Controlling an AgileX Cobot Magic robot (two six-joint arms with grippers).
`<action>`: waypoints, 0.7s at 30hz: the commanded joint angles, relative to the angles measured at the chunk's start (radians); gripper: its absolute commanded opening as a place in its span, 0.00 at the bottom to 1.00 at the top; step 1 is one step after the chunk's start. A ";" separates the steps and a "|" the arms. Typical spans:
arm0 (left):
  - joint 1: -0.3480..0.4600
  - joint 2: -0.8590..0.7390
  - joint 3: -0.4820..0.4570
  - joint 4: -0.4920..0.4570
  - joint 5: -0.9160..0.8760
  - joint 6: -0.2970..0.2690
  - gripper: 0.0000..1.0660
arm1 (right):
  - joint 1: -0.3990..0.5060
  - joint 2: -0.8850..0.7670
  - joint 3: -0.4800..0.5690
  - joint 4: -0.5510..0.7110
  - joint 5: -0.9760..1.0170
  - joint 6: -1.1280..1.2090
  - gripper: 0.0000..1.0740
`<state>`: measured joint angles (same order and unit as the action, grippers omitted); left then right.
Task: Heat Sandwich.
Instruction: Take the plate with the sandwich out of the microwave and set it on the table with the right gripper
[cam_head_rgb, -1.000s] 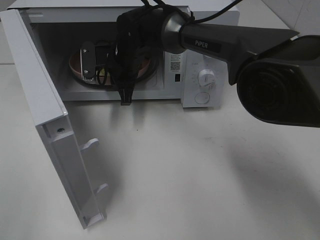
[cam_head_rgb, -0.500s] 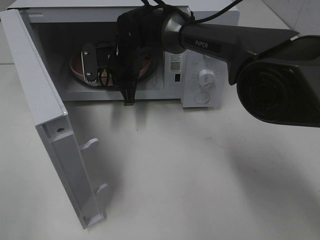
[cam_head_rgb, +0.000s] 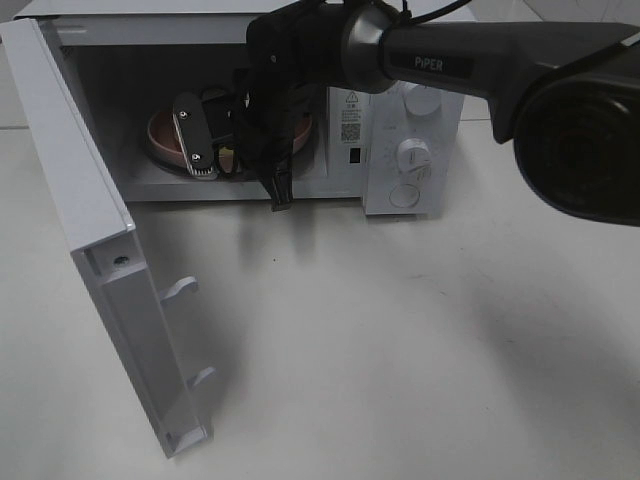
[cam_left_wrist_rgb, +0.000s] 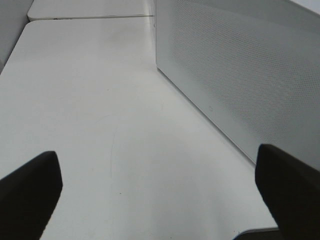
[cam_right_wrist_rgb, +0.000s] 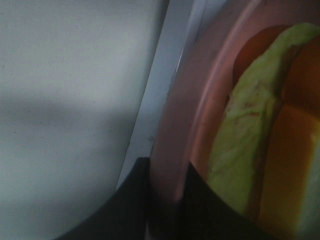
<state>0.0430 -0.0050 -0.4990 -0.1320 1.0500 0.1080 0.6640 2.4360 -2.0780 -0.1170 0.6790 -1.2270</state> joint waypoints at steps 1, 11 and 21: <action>0.005 -0.020 0.005 0.000 -0.012 -0.006 0.97 | -0.001 -0.045 0.074 0.026 -0.010 -0.033 0.00; 0.005 -0.020 0.005 -0.001 -0.012 -0.006 0.97 | -0.001 -0.168 0.278 0.027 -0.143 -0.076 0.00; 0.005 -0.020 0.005 -0.001 -0.012 -0.006 0.97 | -0.001 -0.305 0.513 0.027 -0.303 -0.121 0.00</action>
<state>0.0430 -0.0050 -0.4990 -0.1320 1.0500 0.1080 0.6640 2.1710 -1.5890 -0.0960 0.4200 -1.3300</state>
